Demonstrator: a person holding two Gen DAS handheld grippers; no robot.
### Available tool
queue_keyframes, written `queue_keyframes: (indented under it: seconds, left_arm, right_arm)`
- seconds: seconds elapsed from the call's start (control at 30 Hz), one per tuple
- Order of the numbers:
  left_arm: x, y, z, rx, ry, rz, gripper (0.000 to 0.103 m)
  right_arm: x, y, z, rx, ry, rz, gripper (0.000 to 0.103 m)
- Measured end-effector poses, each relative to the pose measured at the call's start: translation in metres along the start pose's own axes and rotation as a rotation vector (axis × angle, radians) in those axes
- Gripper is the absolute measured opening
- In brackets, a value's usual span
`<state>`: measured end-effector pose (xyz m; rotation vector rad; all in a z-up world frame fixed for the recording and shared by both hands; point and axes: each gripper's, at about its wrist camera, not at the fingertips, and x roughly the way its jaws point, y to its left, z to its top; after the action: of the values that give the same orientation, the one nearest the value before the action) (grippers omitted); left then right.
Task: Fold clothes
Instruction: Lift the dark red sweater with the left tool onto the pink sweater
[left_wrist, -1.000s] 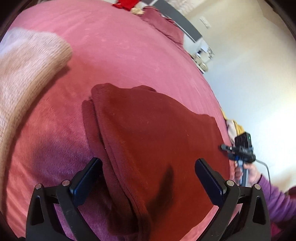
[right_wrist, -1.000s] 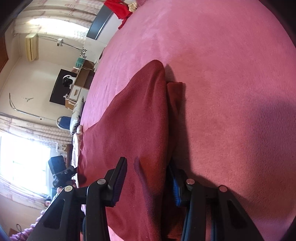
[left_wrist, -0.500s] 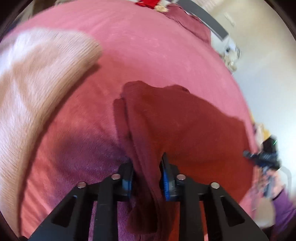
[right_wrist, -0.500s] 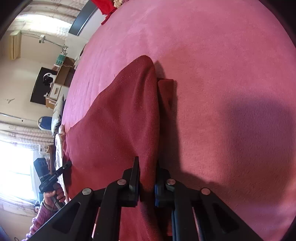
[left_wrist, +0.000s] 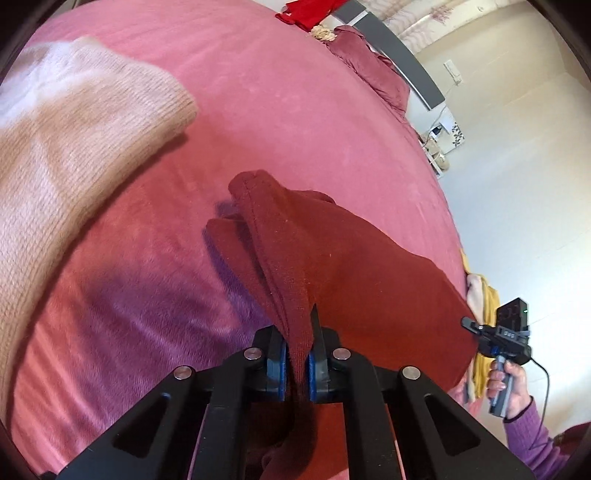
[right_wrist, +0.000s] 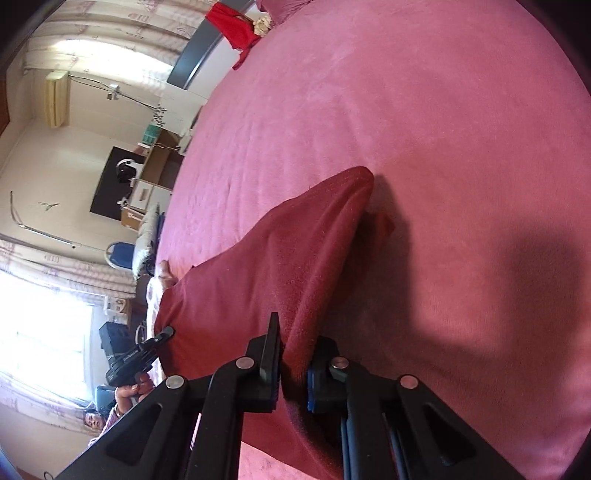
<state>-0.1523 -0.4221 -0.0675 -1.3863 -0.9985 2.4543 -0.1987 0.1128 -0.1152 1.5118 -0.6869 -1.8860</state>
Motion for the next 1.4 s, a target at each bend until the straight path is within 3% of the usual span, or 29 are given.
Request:
queue_keyframes:
  seconds: [0.1, 0.2, 0.33, 0.47, 0.67, 0.77, 0.83, 1.0, 1.13, 1.27, 1.4]
  left_arm:
    - [-0.002, -0.002, -0.001, -0.001, -0.010, -0.012, 0.008]
    - [-0.010, -0.011, 0.000, -0.020, -0.032, -0.075, 0.008]
    - [-0.029, -0.022, 0.000, -0.014, -0.067, -0.146, 0.008]
    - [-0.056, -0.033, -0.004, -0.003, -0.124, -0.205, 0.008]
    - [-0.134, -0.019, -0.031, -0.040, -0.265, -0.289, 0.008]
    - [-0.179, -0.006, -0.055, -0.072, -0.356, -0.299, 0.008]
    - [-0.216, 0.014, -0.077, -0.094, -0.413, -0.263, 0.008]
    - [-0.292, 0.075, -0.121, -0.183, -0.551, -0.153, 0.008]
    - [-0.342, 0.134, -0.149, -0.246, -0.682, -0.026, 0.008]
    - [-0.350, 0.206, -0.166, -0.357, -0.743, 0.156, 0.008]
    - [-0.319, 0.282, -0.161, -0.506, -0.704, 0.200, 0.009]
  right_arm:
    - [0.001, -0.012, 0.000, 0.052, -0.008, 0.000, 0.009]
    - [0.001, -0.019, -0.002, 0.108, -0.024, 0.024, 0.009]
    - [-0.010, -0.002, 0.001, 0.087, -0.042, 0.074, 0.009]
    - [-0.034, 0.044, 0.007, -0.002, -0.070, 0.111, 0.008]
    - [-0.053, 0.122, 0.011, -0.117, -0.075, 0.144, 0.009]
    - [-0.049, 0.166, 0.014, -0.183, -0.048, 0.148, 0.008]
    - [-0.035, 0.201, 0.016, -0.234, -0.023, 0.153, 0.008]
    - [0.036, 0.296, 0.024, -0.362, 0.071, 0.183, 0.008]
    - [0.122, 0.379, 0.019, -0.477, 0.160, 0.227, 0.008]
    - [0.229, 0.438, 0.007, -0.555, 0.265, 0.249, 0.008]
    - [0.344, 0.450, -0.013, -0.561, 0.372, 0.189, 0.008]
